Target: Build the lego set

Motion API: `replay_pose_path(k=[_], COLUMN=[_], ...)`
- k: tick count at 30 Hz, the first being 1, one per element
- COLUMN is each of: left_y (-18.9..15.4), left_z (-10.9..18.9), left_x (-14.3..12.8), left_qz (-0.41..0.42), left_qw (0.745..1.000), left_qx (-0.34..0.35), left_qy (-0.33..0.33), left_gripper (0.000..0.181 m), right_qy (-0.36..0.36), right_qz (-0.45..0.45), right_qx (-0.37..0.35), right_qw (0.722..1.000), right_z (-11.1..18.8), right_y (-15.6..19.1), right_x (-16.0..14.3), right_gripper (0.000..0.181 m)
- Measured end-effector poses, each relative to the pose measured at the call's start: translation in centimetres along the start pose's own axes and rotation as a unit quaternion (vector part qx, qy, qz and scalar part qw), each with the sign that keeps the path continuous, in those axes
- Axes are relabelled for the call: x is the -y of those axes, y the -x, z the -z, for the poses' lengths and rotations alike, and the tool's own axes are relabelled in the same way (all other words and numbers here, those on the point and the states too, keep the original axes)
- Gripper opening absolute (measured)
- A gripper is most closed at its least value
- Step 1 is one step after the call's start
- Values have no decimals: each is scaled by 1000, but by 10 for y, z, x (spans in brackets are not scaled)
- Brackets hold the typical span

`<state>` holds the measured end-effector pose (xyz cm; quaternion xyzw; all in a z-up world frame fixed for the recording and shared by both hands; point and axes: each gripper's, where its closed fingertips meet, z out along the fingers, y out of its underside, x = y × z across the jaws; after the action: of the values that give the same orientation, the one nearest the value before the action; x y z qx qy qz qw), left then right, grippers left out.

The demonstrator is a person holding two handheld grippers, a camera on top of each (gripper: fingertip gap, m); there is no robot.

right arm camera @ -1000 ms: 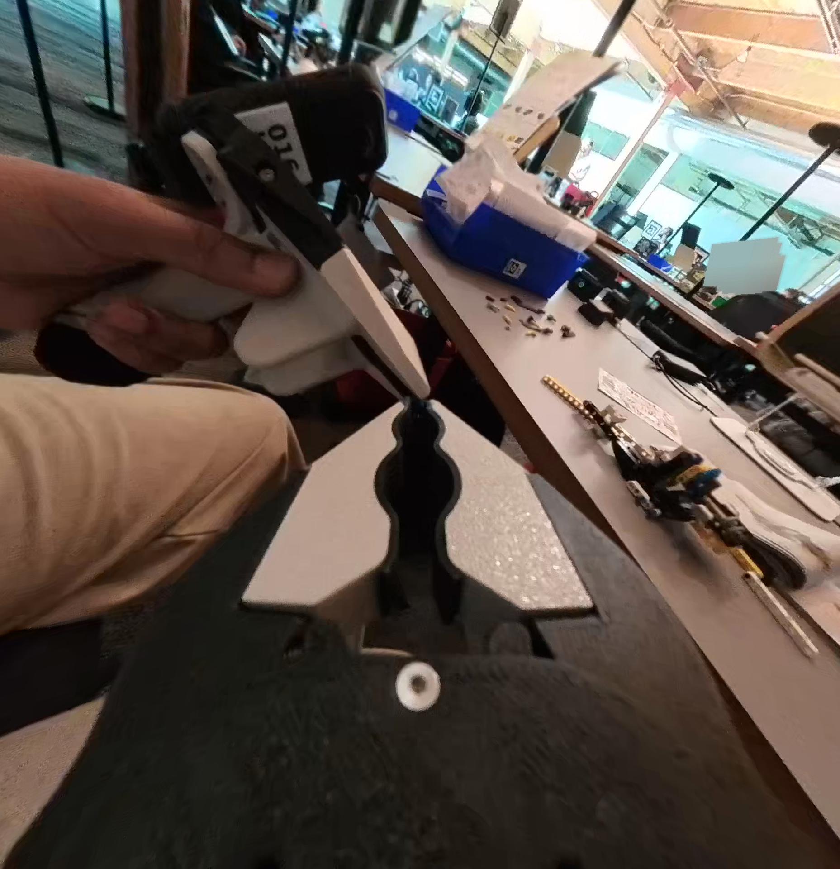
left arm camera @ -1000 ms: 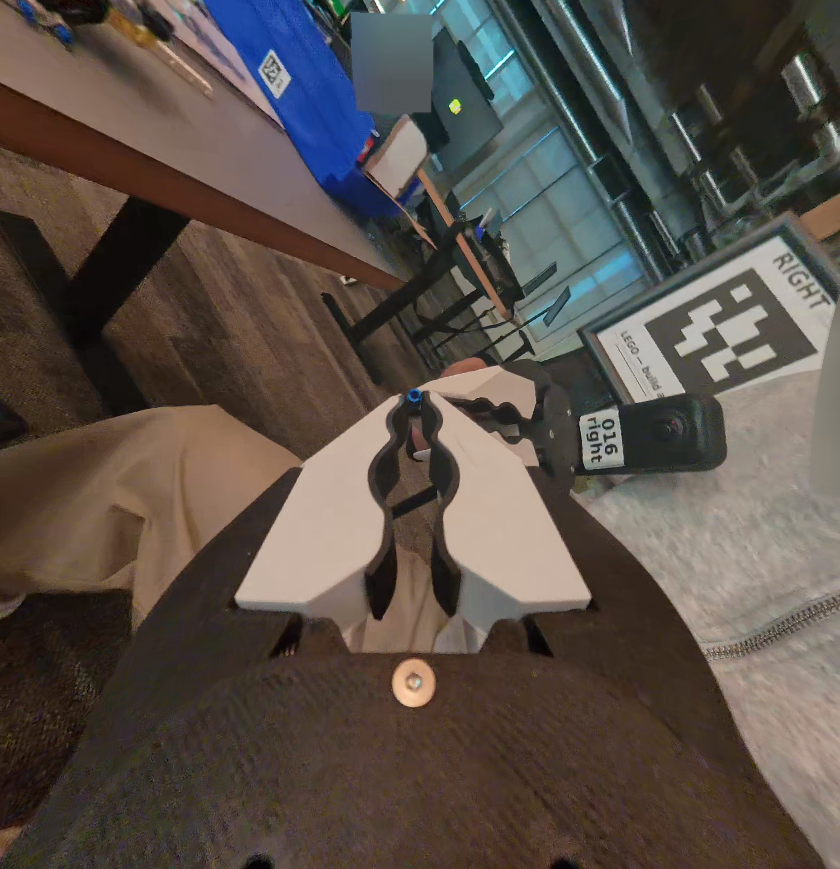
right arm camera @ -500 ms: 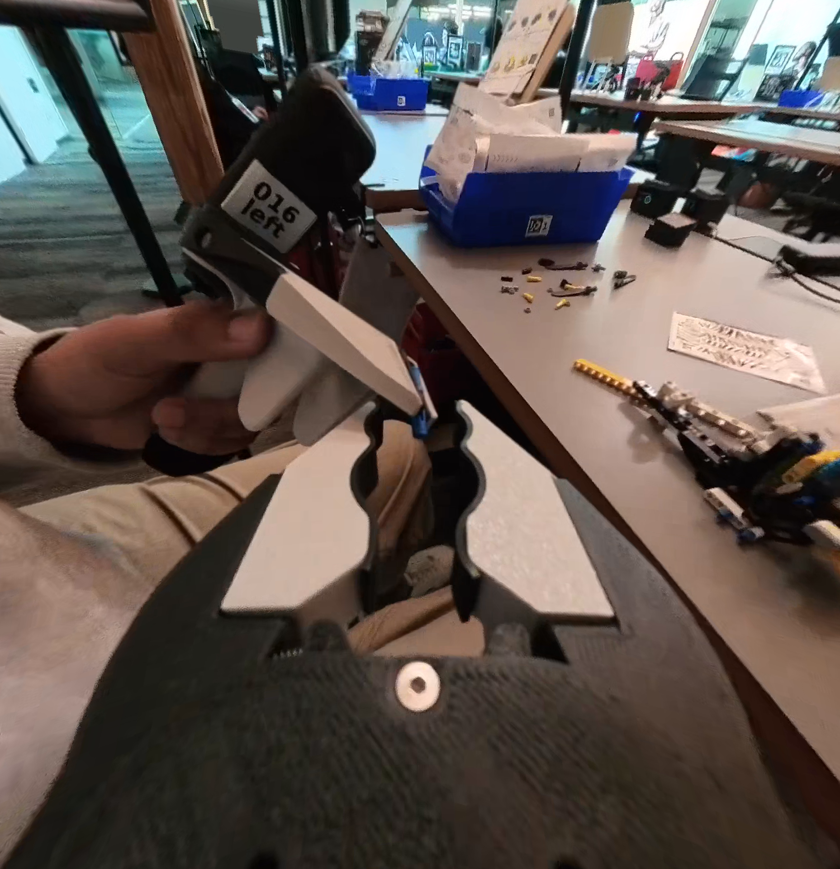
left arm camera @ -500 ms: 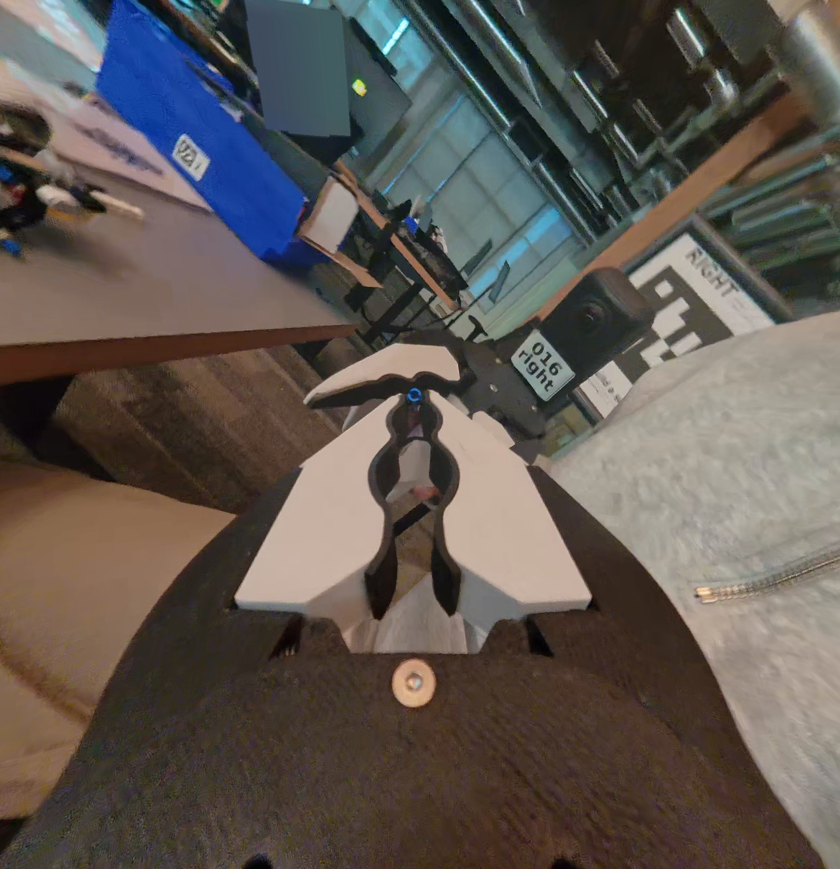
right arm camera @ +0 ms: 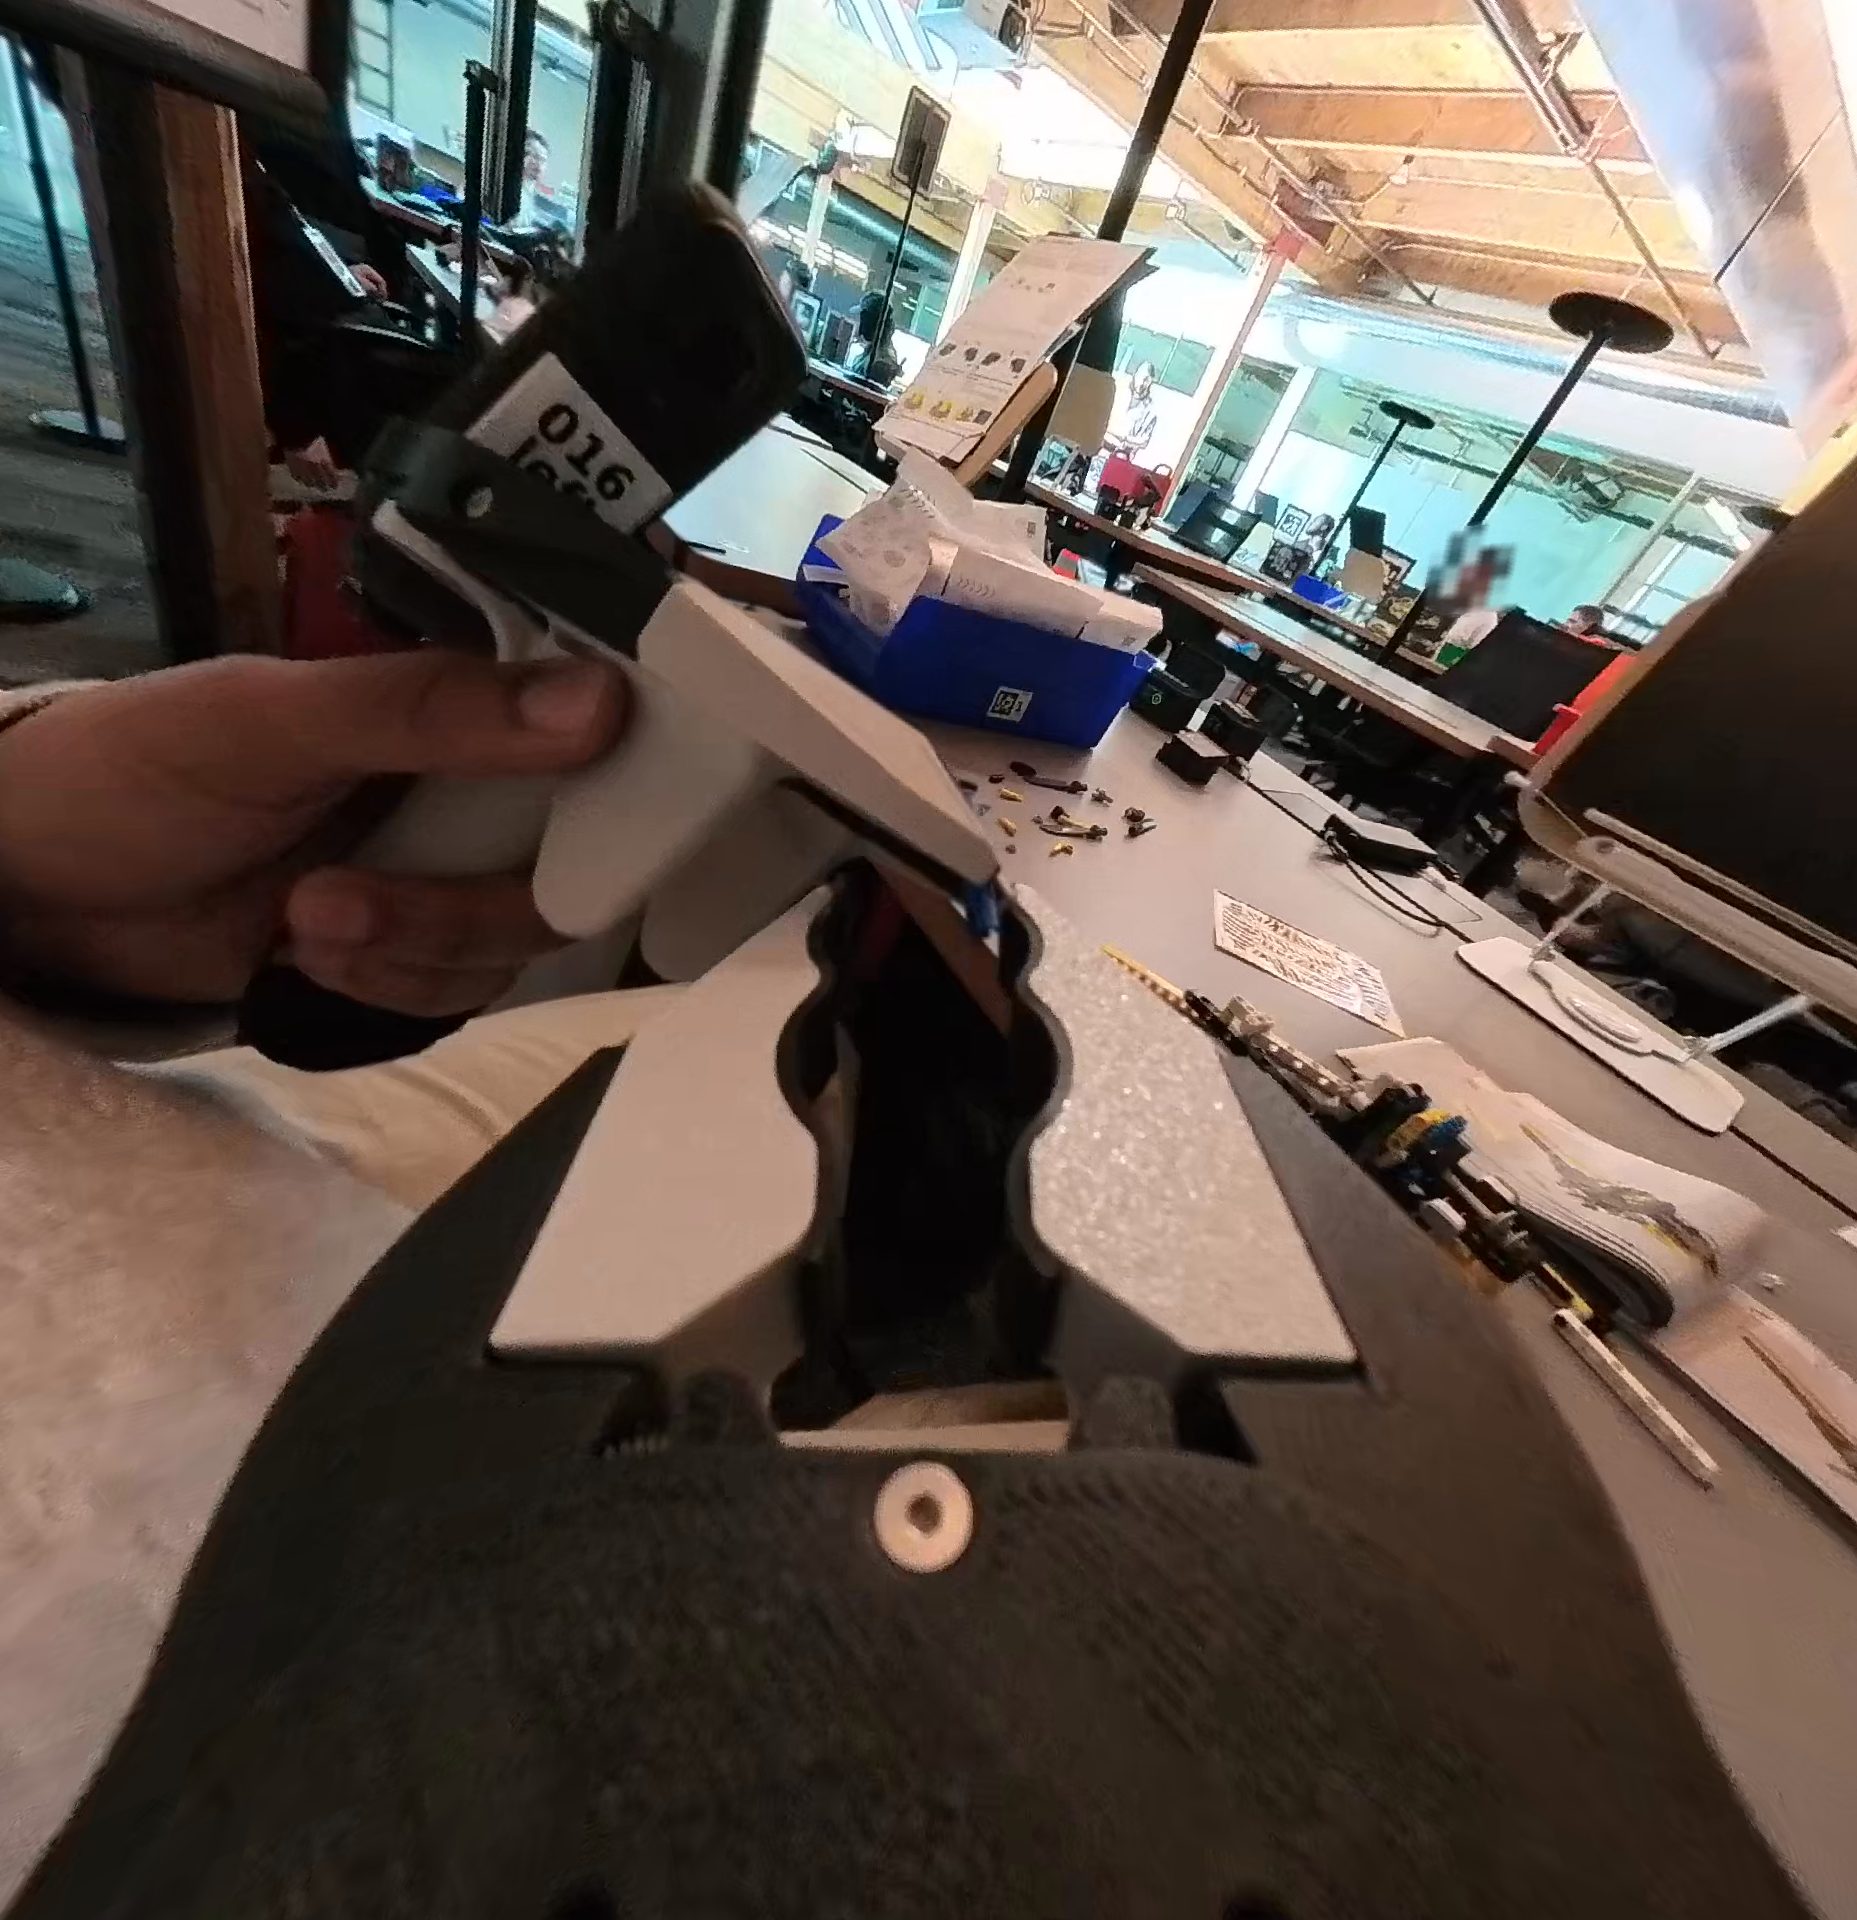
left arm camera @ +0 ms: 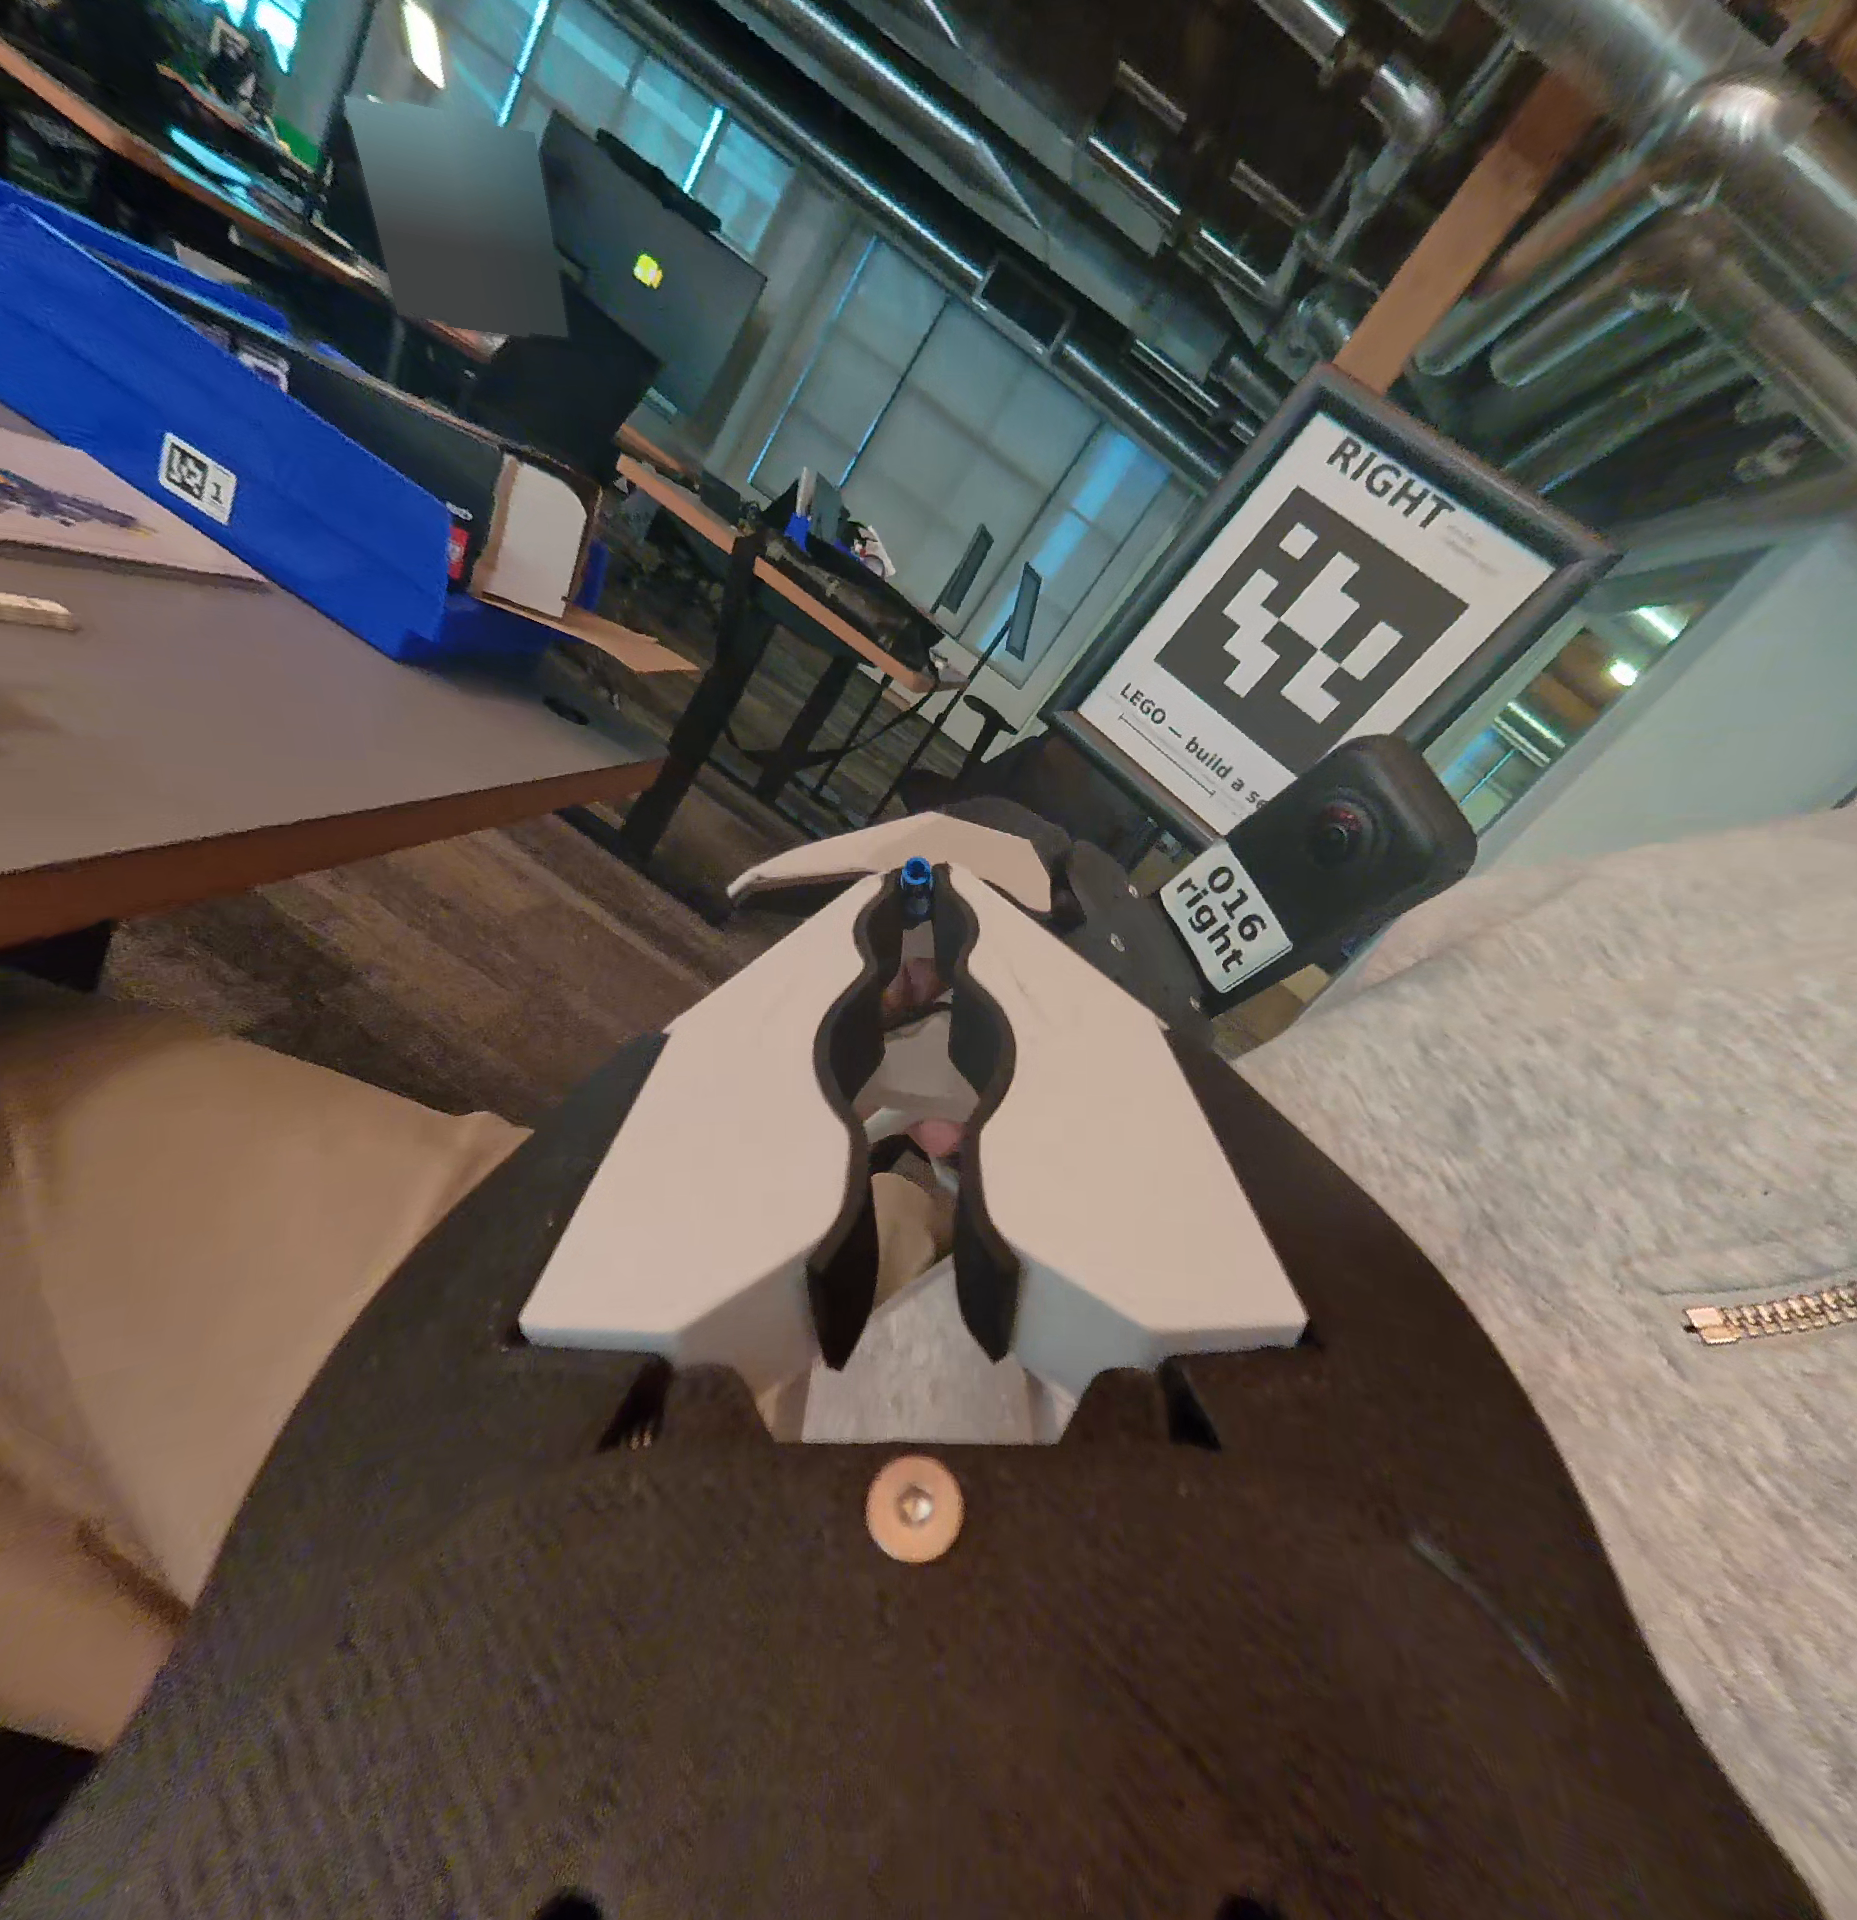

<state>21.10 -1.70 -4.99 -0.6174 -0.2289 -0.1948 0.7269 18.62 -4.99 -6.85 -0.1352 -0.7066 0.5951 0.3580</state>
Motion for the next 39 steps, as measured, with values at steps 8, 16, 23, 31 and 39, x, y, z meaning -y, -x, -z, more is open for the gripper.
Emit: replay_pose_path(k=[8,16,23,31,39], left_y=[11,71,152,211,207], left_z=[-15,-30,-45,-55,-56], left_x=[-6,-2,20,62,76], left_qz=[111,199,303,281,271], left_qw=[993,978,938,935,899], left_qx=[-37,-56,-136,-124,-206], left_qy=[-17,38,104,177,274], left_gripper=[4,4,4,4,4], right_qy=[-25,-16,50,129,102], right_qz=[-44,-118,-154,-181,-106], right_qx=[-8,14,58,55,8], right_qw=[999,993,985,974,989], right_z=[26,9,-44,-93,-99], right_y=[-11,-57,-101,-153,-176], right_x=[-16,-53,-104,-127,-100], right_gripper=[12,13,13,15,15])
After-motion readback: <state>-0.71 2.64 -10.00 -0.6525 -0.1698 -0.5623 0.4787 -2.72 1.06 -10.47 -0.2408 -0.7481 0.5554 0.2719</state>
